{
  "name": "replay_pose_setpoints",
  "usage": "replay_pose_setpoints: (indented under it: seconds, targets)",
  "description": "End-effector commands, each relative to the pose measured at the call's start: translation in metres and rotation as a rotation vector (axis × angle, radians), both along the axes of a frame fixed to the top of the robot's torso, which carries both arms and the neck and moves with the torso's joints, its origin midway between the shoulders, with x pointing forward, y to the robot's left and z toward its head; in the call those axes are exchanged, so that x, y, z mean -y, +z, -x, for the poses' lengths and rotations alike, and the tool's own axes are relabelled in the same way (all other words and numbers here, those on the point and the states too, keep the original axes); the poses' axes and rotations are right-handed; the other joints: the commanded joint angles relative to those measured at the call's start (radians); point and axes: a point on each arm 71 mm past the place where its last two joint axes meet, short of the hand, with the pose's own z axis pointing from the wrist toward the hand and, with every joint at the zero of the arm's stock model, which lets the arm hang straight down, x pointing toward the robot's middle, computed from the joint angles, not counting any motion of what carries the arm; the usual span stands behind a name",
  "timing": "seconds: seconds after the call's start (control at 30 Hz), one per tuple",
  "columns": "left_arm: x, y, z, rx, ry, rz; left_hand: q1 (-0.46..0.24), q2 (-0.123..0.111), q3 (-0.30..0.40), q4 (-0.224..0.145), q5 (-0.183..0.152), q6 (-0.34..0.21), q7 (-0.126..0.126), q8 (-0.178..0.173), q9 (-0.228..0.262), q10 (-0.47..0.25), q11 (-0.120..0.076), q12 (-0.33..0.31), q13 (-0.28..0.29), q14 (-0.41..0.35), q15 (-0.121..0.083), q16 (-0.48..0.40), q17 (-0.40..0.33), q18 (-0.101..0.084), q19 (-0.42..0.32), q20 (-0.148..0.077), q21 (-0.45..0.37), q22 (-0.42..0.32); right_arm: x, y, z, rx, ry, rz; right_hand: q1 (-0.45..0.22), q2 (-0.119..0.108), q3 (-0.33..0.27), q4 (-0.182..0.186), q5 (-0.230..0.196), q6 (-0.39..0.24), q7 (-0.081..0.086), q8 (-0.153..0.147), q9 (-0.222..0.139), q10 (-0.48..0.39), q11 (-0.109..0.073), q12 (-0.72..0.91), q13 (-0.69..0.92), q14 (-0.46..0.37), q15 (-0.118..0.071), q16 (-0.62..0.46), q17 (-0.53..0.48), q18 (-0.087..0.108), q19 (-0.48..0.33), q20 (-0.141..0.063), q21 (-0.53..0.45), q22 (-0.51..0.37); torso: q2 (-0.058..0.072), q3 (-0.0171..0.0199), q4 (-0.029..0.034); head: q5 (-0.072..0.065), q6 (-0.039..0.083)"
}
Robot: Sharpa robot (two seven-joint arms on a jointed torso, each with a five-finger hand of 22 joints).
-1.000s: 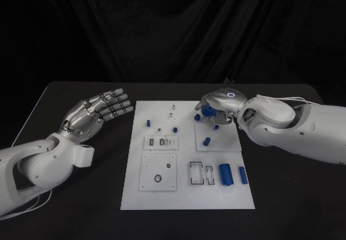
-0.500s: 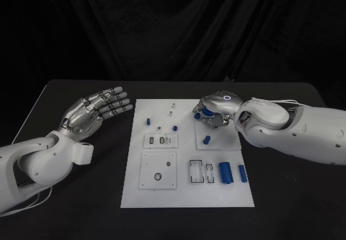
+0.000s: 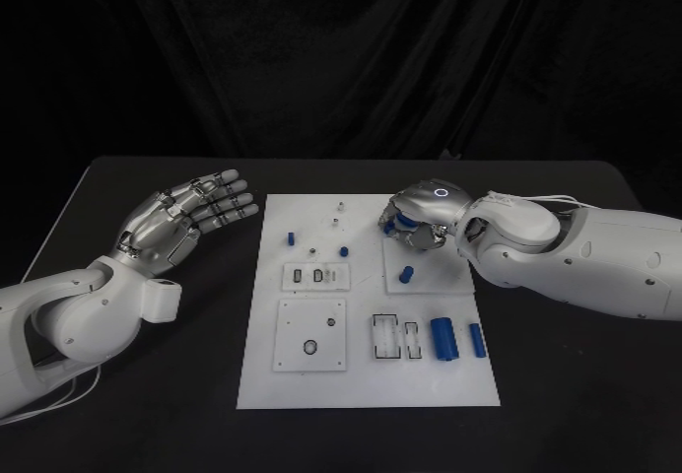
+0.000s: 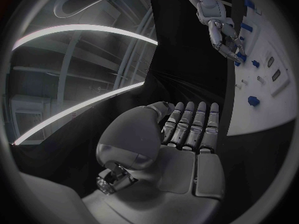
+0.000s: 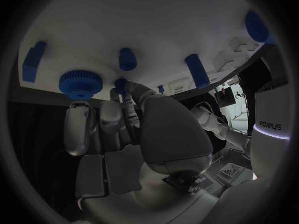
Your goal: Assemble the parts on the task board
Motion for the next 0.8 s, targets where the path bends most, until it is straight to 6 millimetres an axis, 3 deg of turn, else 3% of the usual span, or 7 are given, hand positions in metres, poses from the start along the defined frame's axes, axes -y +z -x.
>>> replay_pose_setpoints:
  seconds: [0.03,0.27,0.47,0.6,0.67,0.8]
  targets:
    - [-0.004,0.0127,0.0018,0.15,0.028,0.111,-0.012,0.001,0.006,-0.001,0.001,0.005,0.001,0.003,0.001,0.002,0.006,-0.003,0.001,0.003,0.006,0.004,-0.001,-0.013,0.007,-0.002,0.006,0.0,-0.0013,-0.0007,-0.0004,0.003,0.008,-0.007,-0.006,-0.003,0.009,0.002,-0.007,0.019,0.004,0.008,0.005,0.015,0.001,-0.015,-0.002,0.005,-0.002,0.004,0.0,-0.015,0.008,-0.003,0.006,0.001,0.0,-0.0003,-0.0008,0.0,-0.001]
    - [-0.0039,0.0121,0.0002,0.149,0.027,0.109,-0.013,0.002,0.013,0.0,0.001,0.003,0.002,0.002,0.0,-0.001,0.005,-0.005,0.001,0.003,0.009,0.006,-0.002,-0.015,0.008,-0.002,0.007,0.0,-0.0025,-0.0017,-0.0037,-0.002,-0.003,0.002,-0.003,-0.005,0.026,0.005,-0.017,0.029,0.003,0.006,0.012,0.056,-0.007,-0.033,-0.001,0.004,-0.008,0.001,-0.003,-0.014,0.006,-0.008,0.005,0.002,-0.001,0.0001,0.0004,0.004,-0.001]
    - [-0.0044,0.0117,-0.0011,0.149,0.028,0.107,-0.014,0.0,0.019,0.0,0.001,-0.001,0.0,0.001,0.0,-0.007,0.001,-0.007,0.001,0.002,0.011,0.007,-0.003,-0.019,0.009,-0.002,0.007,0.0,-0.0026,-0.0012,-0.0048,0.004,-0.007,-0.002,0.021,-0.001,0.058,-0.009,-0.022,0.06,0.01,0.016,0.028,0.132,-0.027,-0.052,0.0,0.009,-0.024,0.001,0.004,-0.016,0.012,-0.022,0.008,0.013,0.0,0.0003,0.0011,0.008,0.0]
    - [-0.0048,0.0115,-0.0017,0.149,0.03,0.106,-0.014,0.0,0.019,0.0,0.001,-0.001,0.0,0.001,0.0,-0.007,0.001,-0.007,0.001,0.002,0.011,0.007,-0.003,-0.019,0.009,-0.002,0.007,0.0,-0.0029,-0.0001,-0.005,0.016,-0.001,-0.012,0.038,0.003,0.074,-0.021,-0.064,0.074,0.012,0.02,0.043,0.17,-0.035,-0.08,-0.001,0.009,-0.032,-0.005,0.001,-0.016,0.012,-0.031,0.007,0.014,-0.001,-0.0001,0.0017,0.005,0.001]
    - [-0.005,0.0114,-0.0018,0.149,0.03,0.105,-0.014,0.0,0.019,0.0,0.001,-0.001,0.0,0.001,0.0,-0.007,0.001,-0.007,0.001,0.002,0.011,0.007,-0.003,-0.019,0.009,-0.002,0.007,0.0,-0.0031,0.0011,-0.0047,0.026,0.004,-0.021,0.056,0.009,0.092,-0.032,-0.13,0.085,0.014,0.024,0.053,0.194,-0.04,-0.092,0.0,0.011,-0.037,-0.006,0.005,-0.017,0.014,-0.036,0.007,0.018,-0.001,-0.0001,0.0021,0.005,0.002]
    - [-0.0055,0.0113,-0.0017,0.148,0.031,0.104,-0.014,0.0,0.019,0.0,0.001,-0.001,0.0,0.001,0.0,-0.007,0.001,-0.007,0.001,0.002,0.011,0.007,-0.003,-0.019,0.009,-0.002,0.007,0.0,-0.0045,0.0058,-0.0047,0.043,0.01,-0.037,0.06,0.007,0.1,-0.035,-0.155,0.095,0.014,0.028,0.063,0.218,-0.045,-0.102,0.001,0.013,-0.041,-0.009,0.005,-0.017,0.016,-0.04,0.008,0.022,-0.001,-0.0004,0.0015,0.007,0.006]
